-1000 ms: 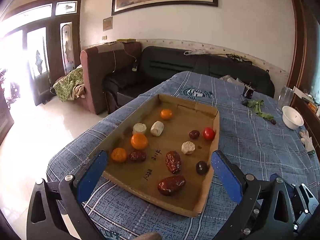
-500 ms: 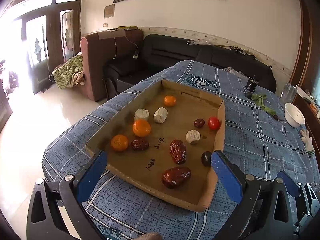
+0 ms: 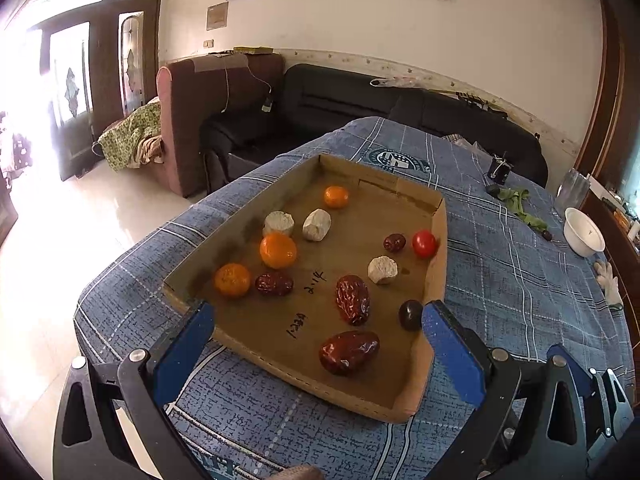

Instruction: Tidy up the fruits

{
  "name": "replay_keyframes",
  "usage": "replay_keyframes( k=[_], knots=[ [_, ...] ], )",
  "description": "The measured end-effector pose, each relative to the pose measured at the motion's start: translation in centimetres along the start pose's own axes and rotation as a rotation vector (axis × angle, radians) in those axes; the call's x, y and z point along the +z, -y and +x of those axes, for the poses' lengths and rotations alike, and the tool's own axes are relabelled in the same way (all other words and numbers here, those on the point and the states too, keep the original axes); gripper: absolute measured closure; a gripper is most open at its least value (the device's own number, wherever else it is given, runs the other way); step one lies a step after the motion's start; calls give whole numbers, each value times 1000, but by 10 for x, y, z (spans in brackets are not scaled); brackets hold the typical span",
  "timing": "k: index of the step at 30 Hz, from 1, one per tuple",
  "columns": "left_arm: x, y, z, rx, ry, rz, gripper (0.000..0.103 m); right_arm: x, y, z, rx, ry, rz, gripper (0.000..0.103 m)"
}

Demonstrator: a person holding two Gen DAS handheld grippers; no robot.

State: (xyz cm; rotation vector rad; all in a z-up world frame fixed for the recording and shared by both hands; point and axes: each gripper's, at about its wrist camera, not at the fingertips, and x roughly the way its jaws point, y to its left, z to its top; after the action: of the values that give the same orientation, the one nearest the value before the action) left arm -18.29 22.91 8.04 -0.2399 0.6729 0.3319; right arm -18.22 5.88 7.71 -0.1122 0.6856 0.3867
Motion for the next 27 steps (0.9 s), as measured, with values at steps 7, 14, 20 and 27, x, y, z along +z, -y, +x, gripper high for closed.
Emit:
replay_keyframes(
  k=[7,14,20,27],
  knots=[
    [-2,1,1,-1,4,-4,0,-1,-1,3,-1,-6,-3,14],
    [-3,0,3,2,3,-10,0,-2,-4,6,1,-13,-15,13],
    [-3,-1,4,2,1,-13,0,-2,-5,6,1,-14,-14,13],
    [-4,-3,4,-10,1,-25,0,-4,-6,6,1,-16,-16,13]
  ],
)
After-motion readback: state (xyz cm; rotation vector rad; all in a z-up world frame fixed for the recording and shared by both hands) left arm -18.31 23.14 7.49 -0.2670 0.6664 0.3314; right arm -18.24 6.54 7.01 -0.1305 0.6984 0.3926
